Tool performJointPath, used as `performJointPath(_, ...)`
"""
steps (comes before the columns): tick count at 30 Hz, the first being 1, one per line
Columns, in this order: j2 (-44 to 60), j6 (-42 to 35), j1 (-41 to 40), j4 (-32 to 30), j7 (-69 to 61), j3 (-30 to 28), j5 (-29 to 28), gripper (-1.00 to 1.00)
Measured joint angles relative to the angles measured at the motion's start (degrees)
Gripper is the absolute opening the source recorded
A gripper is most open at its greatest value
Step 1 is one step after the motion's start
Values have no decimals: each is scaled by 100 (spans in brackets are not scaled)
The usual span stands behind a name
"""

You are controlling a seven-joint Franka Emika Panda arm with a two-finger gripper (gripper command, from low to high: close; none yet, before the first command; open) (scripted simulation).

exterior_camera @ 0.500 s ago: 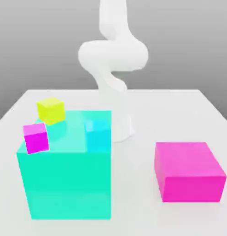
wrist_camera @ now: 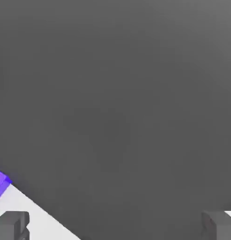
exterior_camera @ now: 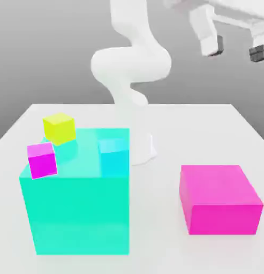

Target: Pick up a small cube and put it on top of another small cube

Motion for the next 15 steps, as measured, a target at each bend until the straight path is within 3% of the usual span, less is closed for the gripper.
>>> performJointPath(15,3133,417,735,849,-2244,612,-488,0)
